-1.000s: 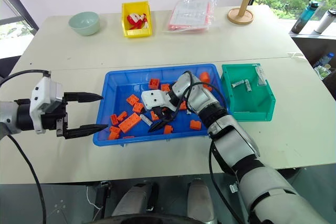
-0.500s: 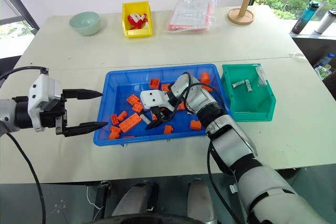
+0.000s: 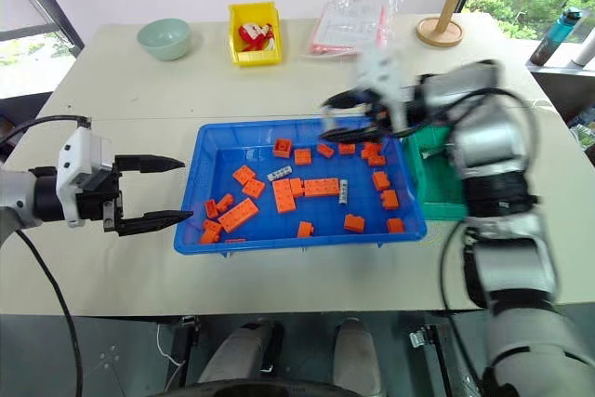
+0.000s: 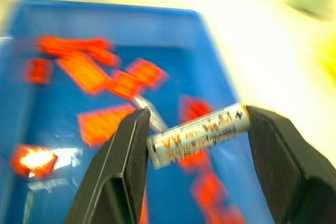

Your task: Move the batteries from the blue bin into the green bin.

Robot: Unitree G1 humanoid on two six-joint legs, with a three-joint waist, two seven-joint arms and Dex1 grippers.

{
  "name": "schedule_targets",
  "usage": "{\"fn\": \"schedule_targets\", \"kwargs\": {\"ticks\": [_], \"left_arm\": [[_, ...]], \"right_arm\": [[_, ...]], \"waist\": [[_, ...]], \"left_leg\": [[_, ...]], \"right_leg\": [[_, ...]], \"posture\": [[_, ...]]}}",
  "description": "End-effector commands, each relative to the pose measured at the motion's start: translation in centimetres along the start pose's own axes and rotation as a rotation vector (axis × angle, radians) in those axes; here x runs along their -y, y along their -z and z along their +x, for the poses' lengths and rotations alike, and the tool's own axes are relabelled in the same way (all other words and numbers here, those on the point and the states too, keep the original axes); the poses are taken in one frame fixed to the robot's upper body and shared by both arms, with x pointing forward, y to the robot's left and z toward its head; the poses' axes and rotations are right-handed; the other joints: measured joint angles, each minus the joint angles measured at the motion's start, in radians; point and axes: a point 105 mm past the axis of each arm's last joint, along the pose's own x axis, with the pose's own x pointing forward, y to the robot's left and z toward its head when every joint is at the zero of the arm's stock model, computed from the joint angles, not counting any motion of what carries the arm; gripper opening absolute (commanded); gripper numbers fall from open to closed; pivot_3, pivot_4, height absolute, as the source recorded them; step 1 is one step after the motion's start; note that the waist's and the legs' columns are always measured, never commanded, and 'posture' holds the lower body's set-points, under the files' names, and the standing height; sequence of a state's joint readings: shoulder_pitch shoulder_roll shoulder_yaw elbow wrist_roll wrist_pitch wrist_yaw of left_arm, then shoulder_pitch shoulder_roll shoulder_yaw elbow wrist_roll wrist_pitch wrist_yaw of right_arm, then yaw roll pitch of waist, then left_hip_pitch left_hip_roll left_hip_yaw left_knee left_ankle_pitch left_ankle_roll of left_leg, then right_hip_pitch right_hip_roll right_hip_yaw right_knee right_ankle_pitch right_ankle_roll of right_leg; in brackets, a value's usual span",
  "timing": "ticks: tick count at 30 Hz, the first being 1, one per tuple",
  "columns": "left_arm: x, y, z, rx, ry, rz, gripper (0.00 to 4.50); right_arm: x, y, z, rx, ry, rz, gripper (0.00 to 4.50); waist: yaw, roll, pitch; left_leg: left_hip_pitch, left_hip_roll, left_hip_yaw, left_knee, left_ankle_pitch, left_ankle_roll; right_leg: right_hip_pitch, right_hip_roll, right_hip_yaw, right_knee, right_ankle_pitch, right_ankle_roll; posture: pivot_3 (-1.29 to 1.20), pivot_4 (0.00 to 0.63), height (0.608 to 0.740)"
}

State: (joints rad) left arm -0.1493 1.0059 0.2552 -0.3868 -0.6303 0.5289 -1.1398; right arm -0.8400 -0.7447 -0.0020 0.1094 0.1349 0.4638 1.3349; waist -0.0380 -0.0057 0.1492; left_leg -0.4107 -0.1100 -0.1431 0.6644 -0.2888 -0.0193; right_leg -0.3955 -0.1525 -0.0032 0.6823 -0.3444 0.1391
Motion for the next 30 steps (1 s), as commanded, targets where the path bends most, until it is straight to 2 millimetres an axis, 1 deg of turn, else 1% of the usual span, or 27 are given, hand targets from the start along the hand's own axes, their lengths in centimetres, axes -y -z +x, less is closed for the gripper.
{"fn": "schedule_targets", "kwargs": {"ticks": [1, 3, 6, 10, 12, 15, 17, 18, 20, 22, 23, 24, 26, 28, 30], "left_arm": [[-0.4, -0.8, 0.5, 0.029, 0.021, 0.048, 4.50], [-0.7, -0.9, 0.8, 0.037, 0.035, 0.055, 4.50], [-1.0, -1.1, 1.4, 0.049, 0.056, 0.068, 4.50], [-1.4, -1.4, 1.9, 0.059, 0.074, 0.084, 4.50], [-1.5, -1.5, 2.0, 0.060, 0.078, 0.088, 4.50], [-1.5, -1.5, 2.0, 0.059, 0.080, 0.089, 4.50], [-1.4, -1.5, 1.9, 0.059, 0.078, 0.091, 4.50], [-1.4, -1.5, 1.8, 0.059, 0.077, 0.092, 4.50], [-1.2, -1.5, 1.7, 0.058, 0.074, 0.090, 4.50], [-1.1, -1.5, 1.5, 0.052, 0.064, 0.089, 4.50], [-1.1, -1.5, 1.4, 0.050, 0.058, 0.090, 4.50], [-1.1, -1.6, 1.3, 0.049, 0.051, 0.091, 4.50], [-1.1, -1.7, 1.0, 0.048, 0.039, 0.092, 4.50], [-1.0, -1.7, 0.6, 0.044, 0.025, 0.086, 4.50], [-1.0, -1.6, 0.3, 0.038, 0.013, 0.079, 4.50]], "right_arm": [[0.6, 1.5, -4.8, -0.071, 0.161, 0.032, 2.19], [0.2, 2.7, -6.2, -0.116, 0.204, 0.058, 2.19], [-0.4, 4.1, -7.4, -0.171, 0.238, 0.072, 2.19], [-0.2, 5.5, -8.9, -0.216, 0.324, 0.118, 2.19], [-0.1, 6.0, -9.3, -0.234, 0.344, 0.132, 2.19], [-0.1, 6.1, -9.4, -0.239, 0.350, 0.134, 2.19], [0.6, 6.0, -9.0, -0.246, 0.358, 0.113, 3.21], [0.9, 5.5, -8.6, -0.232, 0.355, 0.101, 3.52], [1.2, 4.0, -7.2, -0.169, 0.323, 0.093, 3.52], [0.9, 1.4, -4.4, -0.085, 0.231, 0.063, 3.52], [0.7, 0.8, -3.3, -0.074, 0.194, 0.048, 3.52], [0.8, 0.6, -2.5, -0.086, 0.179, 0.017, 3.52], [1.3, 0.5, -1.8, -0.089, 0.179, 0.001, 3.52], [1.2, -1.1, -0.5, 0.005, 0.135, 0.040, 3.52], [0.4, -2.3, 1.3, 0.065, 0.060, 0.052, 3.52]], "waist": [[-0.001, 0.000, 0.000], [-0.004, 0.001, 0.000], [-0.008, 0.001, 0.000], [-0.007, 0.001, 0.000], [-0.006, 0.001, 0.001], [-0.005, 0.001, 0.001], [-0.005, 0.001, 0.001], [-0.006, 0.001, 0.001], [-0.009, 0.001, 0.001], [-0.015, 0.001, 0.001], [-0.022, 0.001, 0.001], [-0.023, 0.001, 0.001], [-0.019, 0.001, 0.001], [-0.009, 0.001, 0.001], [-0.007, 0.000, 0.001]], "left_leg": [[0.000, 0.001, 0.001, 0.000, 0.000, 0.000], [0.000, 0.001, 0.002, 0.000, 0.000, 0.000], [0.000, 0.002, 0.004, -0.001, 0.000, 0.000], [0.000, 0.002, 0.005, 0.000, 0.000, 0.000], [0.001, 0.002, 0.005, 0.000, 0.000, 0.000], [0.000, 0.002, 0.005, 0.000, 0.000, 0.000], [0.000, 0.002, 0.005, 0.000, 0.000, 0.000], [0.000, 0.002, 0.005, 0.000, 0.000, 0.000], [0.001, 0.002, 0.005, 0.000, 0.000, 0.000], [0.001, 0.003, 0.005, 0.000, 0.000, 0.000], [0.001, 0.003, 0.005, -0.001, 0.000, 0.000], [0.001, 0.003, 0.005, -0.001, 0.000, 0.000], [0.001, 0.003, 0.004, -0.001, 0.000, 0.000], [0.000, 0.002, 0.003, -0.001, 0.000, 0.000], [0.000, 0.001, 0.003, 0.000, 0.000, 0.001]], "right_leg": [[0.000, 0.000, 0.000, 0.000, 0.000, 0.000], [0.000, 0.000, 0.000, 0.000, 0.000, 0.000], [-0.001, 0.000, 0.000, 0.000, 0.000, 0.000], [-0.001, 0.001, 0.000, 0.000, 0.000, 0.000], [-0.001, 0.001, 0.000, 0.000, 0.000, 0.000], [-0.001, 0.001, 0.000, 0.000, 0.000, 0.000], [0.000, 0.001, 0.000, 0.000, 0.000, 0.000], [0.000, 0.001, 0.000, 0.000, 0.000, 0.000], [0.000, 0.001, 0.000, 0.000, 0.000, 0.000], [-0.001, 0.001, 0.000, 0.000, 0.000, 0.000], [-0.001, 0.001, 0.000, 0.000, 0.000, 0.000], [-0.001, 0.001, 0.000, 0.000, 0.000, 0.000], [-0.001, 0.002, 0.000, 0.000, 0.000, 0.000], [-0.001, 0.001, 0.000, 0.000, 0.000, 0.000], [0.000, 0.000, 0.000, 0.000, 0.000, 0.000]], "posture": [[0.00, 0.150, 0.719], [0.00, 0.150, 0.719], [0.00, 0.150, 0.719], [0.00, 0.150, 0.719], [0.00, 0.150, 0.719], [0.00, 0.150, 0.719], [0.00, 0.150, 0.719], [0.00, 0.150, 0.719], [0.00, 0.150, 0.719], [0.00, 0.150, 0.719], [0.00, 0.150, 0.719], [0.00, 0.150, 0.719], [0.00, 0.150, 0.719], [0.00, 0.150, 0.719], [0.00, 0.150, 0.719]]}}
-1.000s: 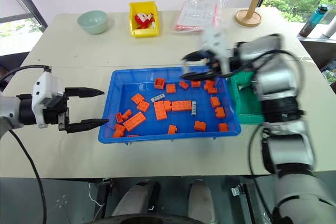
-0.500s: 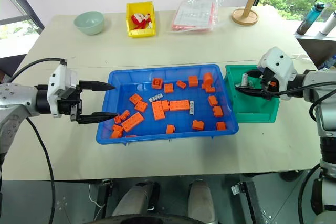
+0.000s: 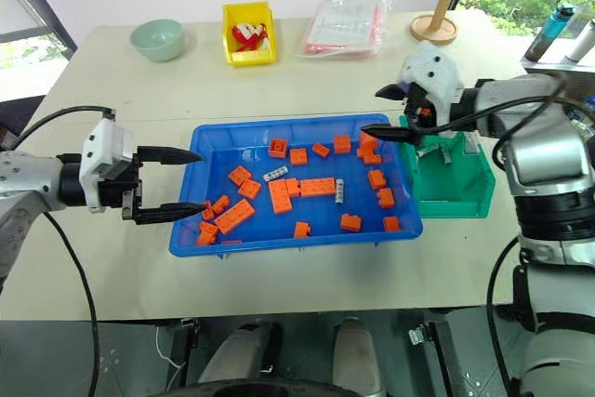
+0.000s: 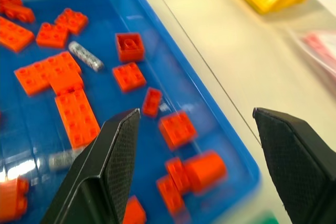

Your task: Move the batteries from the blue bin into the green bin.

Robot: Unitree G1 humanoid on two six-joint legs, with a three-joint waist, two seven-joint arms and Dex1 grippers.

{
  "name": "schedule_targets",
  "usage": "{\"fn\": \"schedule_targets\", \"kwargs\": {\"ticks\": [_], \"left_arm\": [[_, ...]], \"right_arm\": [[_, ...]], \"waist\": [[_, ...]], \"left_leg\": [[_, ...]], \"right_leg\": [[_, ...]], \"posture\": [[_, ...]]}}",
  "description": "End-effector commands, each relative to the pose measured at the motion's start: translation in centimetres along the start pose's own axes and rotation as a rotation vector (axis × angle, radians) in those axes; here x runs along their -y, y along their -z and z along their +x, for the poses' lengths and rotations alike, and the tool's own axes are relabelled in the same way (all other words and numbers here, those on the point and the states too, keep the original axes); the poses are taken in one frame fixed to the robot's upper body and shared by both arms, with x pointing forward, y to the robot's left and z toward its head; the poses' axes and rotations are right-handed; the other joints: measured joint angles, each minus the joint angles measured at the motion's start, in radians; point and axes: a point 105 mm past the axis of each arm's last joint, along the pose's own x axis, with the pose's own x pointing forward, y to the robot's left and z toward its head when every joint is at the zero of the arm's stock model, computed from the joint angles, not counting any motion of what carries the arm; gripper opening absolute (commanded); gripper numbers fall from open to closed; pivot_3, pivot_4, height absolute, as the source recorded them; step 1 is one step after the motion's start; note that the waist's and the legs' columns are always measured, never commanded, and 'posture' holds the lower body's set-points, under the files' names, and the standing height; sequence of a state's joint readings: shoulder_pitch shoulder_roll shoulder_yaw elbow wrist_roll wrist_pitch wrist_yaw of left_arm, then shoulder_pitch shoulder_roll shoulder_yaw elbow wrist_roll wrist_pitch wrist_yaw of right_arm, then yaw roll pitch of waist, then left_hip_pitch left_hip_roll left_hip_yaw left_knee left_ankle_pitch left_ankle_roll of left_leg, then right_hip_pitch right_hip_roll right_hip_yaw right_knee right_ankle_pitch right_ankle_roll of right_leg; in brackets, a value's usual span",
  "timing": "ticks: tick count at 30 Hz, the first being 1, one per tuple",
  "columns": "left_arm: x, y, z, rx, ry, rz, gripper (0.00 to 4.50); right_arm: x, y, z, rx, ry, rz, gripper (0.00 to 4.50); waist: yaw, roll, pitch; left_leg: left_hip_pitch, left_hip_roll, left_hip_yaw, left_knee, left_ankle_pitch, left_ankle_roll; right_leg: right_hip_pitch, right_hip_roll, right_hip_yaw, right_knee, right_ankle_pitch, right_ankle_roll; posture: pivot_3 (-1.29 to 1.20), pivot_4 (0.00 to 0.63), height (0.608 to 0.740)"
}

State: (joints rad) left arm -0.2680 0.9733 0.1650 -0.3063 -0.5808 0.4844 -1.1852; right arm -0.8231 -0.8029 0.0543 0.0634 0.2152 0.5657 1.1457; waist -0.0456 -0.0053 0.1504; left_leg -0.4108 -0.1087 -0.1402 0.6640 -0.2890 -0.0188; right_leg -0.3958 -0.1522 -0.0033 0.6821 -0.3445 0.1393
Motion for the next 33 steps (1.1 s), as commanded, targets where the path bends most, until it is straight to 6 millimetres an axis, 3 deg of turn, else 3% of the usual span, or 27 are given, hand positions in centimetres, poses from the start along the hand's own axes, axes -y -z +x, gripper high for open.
{"fn": "schedule_targets", "kwargs": {"ticks": [1, 5, 8, 12, 25, 31, 33], "left_arm": [[-0.1, -1.1, -0.9, 0.012, -0.033, 0.036, 4.50], [-0.1, -0.9, -1.1, 0.004, -0.048, 0.036, 4.50], [-0.1, -1.1, -0.9, 0.010, -0.052, 0.041, 4.50], [0.2, -1.5, -0.8, 0.015, -0.056, 0.045, 4.50], [0.8, -1.4, -1.6, 0.002, -0.100, 0.030, 4.50], [1.0, -1.4, -1.7, 0.004, -0.106, 0.027, 4.50], [0.9, -1.4, -1.6, 0.005, -0.107, 0.028, 4.50]], "right_arm": [[-1.2, -3.2, 1.6, 0.112, -0.091, -0.019, 3.52], [-5.4, -3.2, 7.1, 0.118, -0.291, -0.063, 3.52], [-6.9, -1.9, 10.4, 0.070, -0.338, -0.124, 3.52], [-7.4, -1.0, 12.9, 0.044, -0.357, -0.191, 3.52], [-7.0, 1.3, 15.6, -0.018, -0.412, -0.297, 3.52], [-7.4, 1.1, 16.2, 0.002, -0.422, -0.291, 3.52], [-7.6, 1.2, 16.3, 0.002, -0.428, -0.290, 2.99]], "waist": [[0.001, 0.000, 0.000], [-0.002, -0.001, 0.000], [-0.007, -0.001, 0.000], [-0.006, -0.001, 0.000], [-0.029, -0.001, 0.000], [-0.030, 0.000, 0.000], [-0.031, 0.000, 0.000]], "left_leg": [[0.000, 0.000, 0.000, 0.000, 0.000, 0.000], [0.000, 0.001, -0.001, 0.001, 0.000, 0.000], [0.001, 0.001, -0.001, 0.000, 0.000, 0.000], [0.000, 0.000, -0.002, 0.001, 0.000, 0.000], [0.000, 0.001, -0.003, 0.000, 0.000, -0.001], [0.001, 0.001, -0.003, 0.000, 0.000, -0.001], [0.001, 0.001, -0.003, 0.000, 0.000, -0.001]], "right_leg": [[0.000, 0.000, 0.000, 0.000, 0.000, 0.000], [0.000, 0.001, 0.000, 0.000, 0.000, 0.000], [-0.001, 0.001, 0.000, 0.001, 0.000, 0.000], [0.000, 0.001, 0.000, 0.001, 0.000, 0.000], [-0.001, 0.002, 0.000, 0.001, 0.000, 0.000], [-0.001, 0.002, 0.000, 0.001, 0.000, 0.000], [-0.001, 0.002, 0.000, 0.001, 0.000, 0.000]], "posture": [[0.00, 0.150, 0.719], [0.00, 0.150, 0.719], [0.00, 0.150, 0.719], [0.00, 0.150, 0.719], [0.00, 0.150, 0.719], [0.00, 0.150, 0.719], [0.00, 0.150, 0.719]]}}
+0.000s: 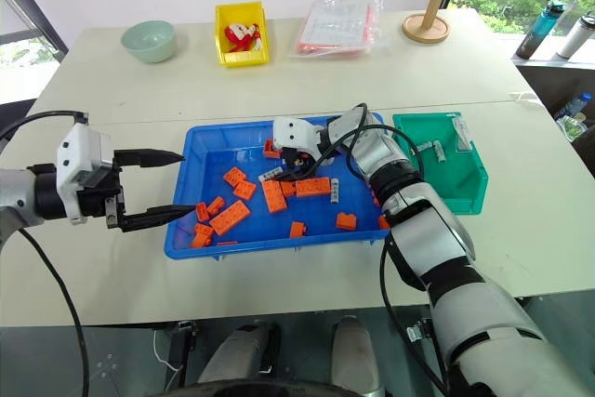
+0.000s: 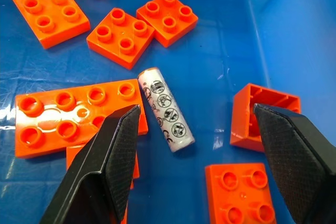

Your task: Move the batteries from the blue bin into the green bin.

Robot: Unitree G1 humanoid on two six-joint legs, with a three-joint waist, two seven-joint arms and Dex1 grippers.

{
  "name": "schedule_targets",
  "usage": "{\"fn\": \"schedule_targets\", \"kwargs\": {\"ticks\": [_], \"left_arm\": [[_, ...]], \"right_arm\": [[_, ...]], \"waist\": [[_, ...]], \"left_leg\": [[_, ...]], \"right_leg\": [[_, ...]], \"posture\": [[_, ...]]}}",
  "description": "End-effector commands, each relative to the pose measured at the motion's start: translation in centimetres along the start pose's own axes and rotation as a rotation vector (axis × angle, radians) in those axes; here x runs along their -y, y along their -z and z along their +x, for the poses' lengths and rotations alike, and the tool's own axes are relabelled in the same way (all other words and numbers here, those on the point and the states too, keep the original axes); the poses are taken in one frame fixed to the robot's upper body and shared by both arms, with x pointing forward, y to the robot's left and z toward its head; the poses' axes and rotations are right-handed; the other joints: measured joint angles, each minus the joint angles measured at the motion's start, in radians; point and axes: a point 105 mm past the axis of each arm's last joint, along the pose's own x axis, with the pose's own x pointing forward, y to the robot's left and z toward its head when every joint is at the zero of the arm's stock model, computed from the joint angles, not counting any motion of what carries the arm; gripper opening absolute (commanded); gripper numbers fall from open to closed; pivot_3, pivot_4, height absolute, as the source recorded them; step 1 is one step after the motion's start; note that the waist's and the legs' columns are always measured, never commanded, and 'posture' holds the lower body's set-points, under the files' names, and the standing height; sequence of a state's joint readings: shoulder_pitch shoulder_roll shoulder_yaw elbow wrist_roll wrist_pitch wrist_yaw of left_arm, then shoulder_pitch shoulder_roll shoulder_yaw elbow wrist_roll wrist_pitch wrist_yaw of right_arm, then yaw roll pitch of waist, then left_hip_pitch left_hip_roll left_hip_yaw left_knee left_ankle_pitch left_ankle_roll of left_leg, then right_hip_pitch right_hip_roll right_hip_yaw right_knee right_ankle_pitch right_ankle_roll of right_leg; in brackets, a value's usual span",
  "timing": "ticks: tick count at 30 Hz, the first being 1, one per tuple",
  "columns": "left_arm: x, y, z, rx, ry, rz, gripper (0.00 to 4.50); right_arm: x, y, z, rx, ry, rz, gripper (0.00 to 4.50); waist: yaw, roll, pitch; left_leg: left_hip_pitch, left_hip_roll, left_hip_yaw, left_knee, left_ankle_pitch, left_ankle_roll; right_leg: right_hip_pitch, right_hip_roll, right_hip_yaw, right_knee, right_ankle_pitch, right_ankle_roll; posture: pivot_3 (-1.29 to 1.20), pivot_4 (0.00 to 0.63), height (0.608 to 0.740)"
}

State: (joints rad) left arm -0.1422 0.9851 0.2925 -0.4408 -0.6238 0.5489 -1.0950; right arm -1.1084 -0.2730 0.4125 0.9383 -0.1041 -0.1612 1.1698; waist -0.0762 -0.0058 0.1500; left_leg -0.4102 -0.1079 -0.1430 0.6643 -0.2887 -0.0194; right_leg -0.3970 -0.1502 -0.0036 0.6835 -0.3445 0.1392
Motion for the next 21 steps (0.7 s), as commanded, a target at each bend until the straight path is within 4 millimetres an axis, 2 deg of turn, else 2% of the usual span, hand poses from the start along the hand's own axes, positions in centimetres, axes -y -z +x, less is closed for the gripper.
{"fn": "schedule_targets", "kwargs": {"ticks": [1, 3, 6, 7, 13, 17, 18, 19, 21], "left_arm": [[-0.1, -1.1, -0.4, 0.016, -0.014, 0.036, 4.50], [-0.3, -1.2, -0.3, 0.019, -0.015, 0.038, 4.50], [-0.4, -1.2, -0.2, 0.022, -0.014, 0.040, 4.50], [-0.4, -1.2, -0.2, 0.023, -0.014, 0.041, 4.50], [-0.6, -1.2, 0.0, 0.025, -0.012, 0.048, 4.50], [-0.6, -1.2, 0.1, 0.027, -0.011, 0.051, 4.50], [-0.5, -1.2, 0.0, 0.027, -0.010, 0.051, 4.50], [-0.6, -1.1, 0.0, 0.027, -0.011, 0.051, 4.50], [-0.8, -1.1, 0.0, 0.026, -0.012, 0.052, 4.50]], "right_arm": [[0.4, -0.9, 0.1, 0.011, 0.002, -0.038, 2.66], [0.2, -0.5, 0.2, -0.009, -0.008, -0.052, 1.80], [0.3, -0.5, 0.0, -0.014, -0.012, -0.054, 0.23], [0.4, -0.6, 0.0, -0.015, -0.013, -0.054, 0.06], [0.5, -0.7, -0.5, -0.023, -0.046, -0.023, 0.06], [1.1, -2.0, -1.3, 0.025, -0.049, 0.013, 0.06], [1.2, -2.3, -1.4, 0.035, -0.053, 0.016, 0.56], [1.4, -2.7, -1.6, 0.048, -0.054, 0.019, 0.77], [1.7, -3.6, -1.8, 0.064, -0.056, 0.021, 1.72]], "waist": [[0.000, 0.000, 0.000], [0.001, 0.000, 0.000], [0.002, 0.000, 0.000], [0.002, 0.000, 0.000], [0.001, 0.000, 0.000], [0.001, 0.000, 0.000], [0.001, 0.000, 0.000], [0.001, 0.000, 0.000], [0.000, 0.000, 0.000]], "left_leg": [[0.000, 0.000, 0.000, 0.000, 0.000, 0.000], [0.000, 0.000, 0.000, 0.000, 0.000, 0.000], [0.000, 0.000, 0.000, 0.000, 0.000, 0.000], [0.000, 0.000, 0.000, 0.000, 0.000, 0.000], [0.000, 0.000, 0.000, 0.000, 0.000, 0.000], [0.000, 0.000, 0.000, 0.000, 0.000, 0.000], [0.000, 0.000, 0.000, 0.000, 0.000, 0.000], [0.000, 0.000, 0.000, 0.000, 0.000, 0.000], [0.000, 0.000, 0.000, 0.000, 0.000, 0.000]], "right_leg": [[0.000, 0.000, 0.000, 0.000, 0.000, 0.000], [0.000, 0.000, 0.000, 0.000, 0.000, 0.000], [0.000, 0.000, 0.000, 0.000, 0.000, 0.000], [0.000, 0.000, 0.000, 0.000, 0.000, 0.000], [0.000, 0.000, 0.000, 0.000, 0.000, 0.000], [0.000, 0.000, 0.000, 0.000, 0.000, 0.000], [0.000, 0.000, 0.000, 0.000, 0.000, 0.000], [0.000, 0.000, 0.000, 0.000, 0.000, 0.000], [0.000, 0.000, 0.000, 0.000, 0.000, 0.000]], "posture": [[0.00, 0.150, 0.719], [0.00, 0.150, 0.719], [0.00, 0.150, 0.719], [0.00, 0.150, 0.719], [0.00, 0.150, 0.719], [0.00, 0.150, 0.719], [0.00, 0.150, 0.719], [0.00, 0.150, 0.719], [0.00, 0.150, 0.719]]}}
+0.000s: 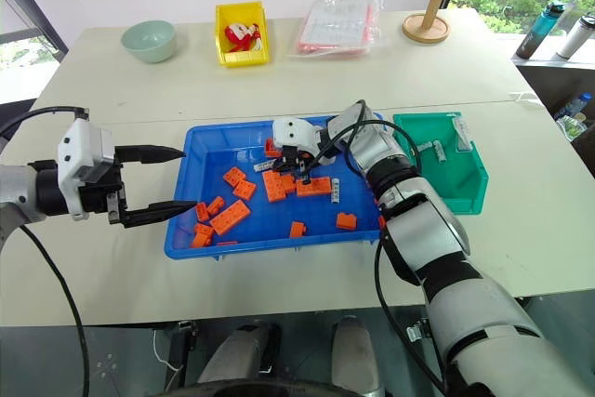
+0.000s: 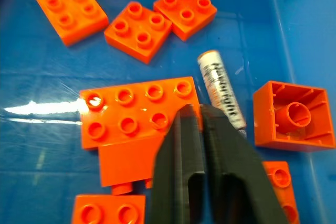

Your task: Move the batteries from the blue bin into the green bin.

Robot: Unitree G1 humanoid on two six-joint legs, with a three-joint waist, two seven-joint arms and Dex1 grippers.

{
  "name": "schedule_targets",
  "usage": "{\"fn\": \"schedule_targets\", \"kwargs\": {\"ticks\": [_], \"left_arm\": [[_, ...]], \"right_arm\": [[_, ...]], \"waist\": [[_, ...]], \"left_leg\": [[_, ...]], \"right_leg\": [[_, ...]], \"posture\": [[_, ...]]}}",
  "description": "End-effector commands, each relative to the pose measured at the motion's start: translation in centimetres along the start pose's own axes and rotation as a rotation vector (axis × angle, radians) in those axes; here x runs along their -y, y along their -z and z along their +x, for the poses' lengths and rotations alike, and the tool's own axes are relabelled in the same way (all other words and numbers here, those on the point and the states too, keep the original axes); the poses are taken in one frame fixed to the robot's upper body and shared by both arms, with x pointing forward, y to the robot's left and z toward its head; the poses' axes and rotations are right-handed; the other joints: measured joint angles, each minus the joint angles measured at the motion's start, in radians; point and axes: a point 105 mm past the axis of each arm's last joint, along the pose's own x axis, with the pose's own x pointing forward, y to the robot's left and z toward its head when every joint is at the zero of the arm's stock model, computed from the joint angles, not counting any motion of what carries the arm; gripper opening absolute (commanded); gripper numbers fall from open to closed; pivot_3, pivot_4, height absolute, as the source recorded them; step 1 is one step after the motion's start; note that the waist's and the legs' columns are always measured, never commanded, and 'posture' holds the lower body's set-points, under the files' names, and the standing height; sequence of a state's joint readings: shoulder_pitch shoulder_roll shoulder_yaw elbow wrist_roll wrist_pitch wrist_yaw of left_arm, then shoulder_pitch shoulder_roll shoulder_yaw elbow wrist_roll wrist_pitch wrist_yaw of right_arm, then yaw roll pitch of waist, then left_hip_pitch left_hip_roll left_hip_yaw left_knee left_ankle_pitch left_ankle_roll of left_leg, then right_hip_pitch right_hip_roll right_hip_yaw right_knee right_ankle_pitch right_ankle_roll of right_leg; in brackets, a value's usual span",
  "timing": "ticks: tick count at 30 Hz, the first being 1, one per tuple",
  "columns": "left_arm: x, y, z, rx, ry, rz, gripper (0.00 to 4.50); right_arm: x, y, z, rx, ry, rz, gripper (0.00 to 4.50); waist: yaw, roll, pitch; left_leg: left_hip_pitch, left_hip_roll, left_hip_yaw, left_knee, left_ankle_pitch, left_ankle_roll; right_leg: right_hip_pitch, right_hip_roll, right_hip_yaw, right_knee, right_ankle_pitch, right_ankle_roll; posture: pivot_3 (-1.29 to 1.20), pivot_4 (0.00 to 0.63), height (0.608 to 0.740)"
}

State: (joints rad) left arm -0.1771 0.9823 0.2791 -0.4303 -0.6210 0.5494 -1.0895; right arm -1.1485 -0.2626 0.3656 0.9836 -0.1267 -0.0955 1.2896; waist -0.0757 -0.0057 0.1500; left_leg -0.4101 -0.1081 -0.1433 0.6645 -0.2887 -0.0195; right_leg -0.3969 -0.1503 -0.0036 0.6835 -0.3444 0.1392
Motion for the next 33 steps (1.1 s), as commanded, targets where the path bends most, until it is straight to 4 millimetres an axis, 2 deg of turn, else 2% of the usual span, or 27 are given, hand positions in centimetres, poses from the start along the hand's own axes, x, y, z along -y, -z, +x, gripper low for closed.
{"fn": "schedule_targets", "kwargs": {"ticks": [1, 2, 13, 22, 33], "left_arm": [[-0.4, -0.6, -0.1, 0.016, -0.007, 0.037, 4.50], [-0.5, -0.6, -0.1, 0.017, -0.007, 0.038, 4.50], [-0.7, -0.5, -0.1, 0.018, -0.014, 0.043, 4.50], [-0.5, -0.6, -0.7, 0.010, -0.035, 0.043, 4.50], [-0.5, -0.7, -0.6, 0.014, -0.048, 0.042, 4.50]], "right_arm": [[1.6, -4.1, -1.5, 0.087, 0.028, -0.052, 2.00], [1.8, -4.4, -1.5, 0.091, 0.030, -0.051, 2.51], [2.2, -4.9, 1.3, 0.087, 0.091, -0.091, 2.51], [0.9, -2.5, 3.3, 0.008, 0.062, -0.103, 2.51], [1.0, -2.0, 3.9, -0.040, 0.072, -0.074, 2.51]], "waist": [[0.000, 0.000, 0.000], [0.000, 0.000, 0.000], [-0.009, 0.000, 0.000], [-0.031, 0.000, 0.000], [-0.032, 0.000, 0.000]], "left_leg": [[0.000, 0.000, 0.000, 0.000, 0.000, 0.000], [0.000, 0.000, 0.000, 0.000, 0.000, 0.000], [0.000, 0.000, 0.000, 0.000, 0.000, 0.000], [0.000, 0.000, -0.001, 0.000, 0.000, 0.000], [0.001, 0.000, -0.001, 0.000, 0.000, 0.000]], "right_leg": [[0.000, 0.000, 0.000, 0.000, 0.000, 0.000], [0.000, 0.000, 0.000, 0.000, 0.000, 0.000], [-0.001, 0.000, 0.000, 0.001, 0.000, 0.000], [-0.001, 0.000, 0.000, 0.002, 0.000, 0.000], [-0.001, 0.000, 0.000, 0.002, 0.000, 0.000]], "posture": [[0.00, 0.150, 0.719], [0.00, 0.150, 0.719], [0.00, 0.150, 0.719], [0.00, 0.150, 0.719], [0.00, 0.150, 0.719]]}}
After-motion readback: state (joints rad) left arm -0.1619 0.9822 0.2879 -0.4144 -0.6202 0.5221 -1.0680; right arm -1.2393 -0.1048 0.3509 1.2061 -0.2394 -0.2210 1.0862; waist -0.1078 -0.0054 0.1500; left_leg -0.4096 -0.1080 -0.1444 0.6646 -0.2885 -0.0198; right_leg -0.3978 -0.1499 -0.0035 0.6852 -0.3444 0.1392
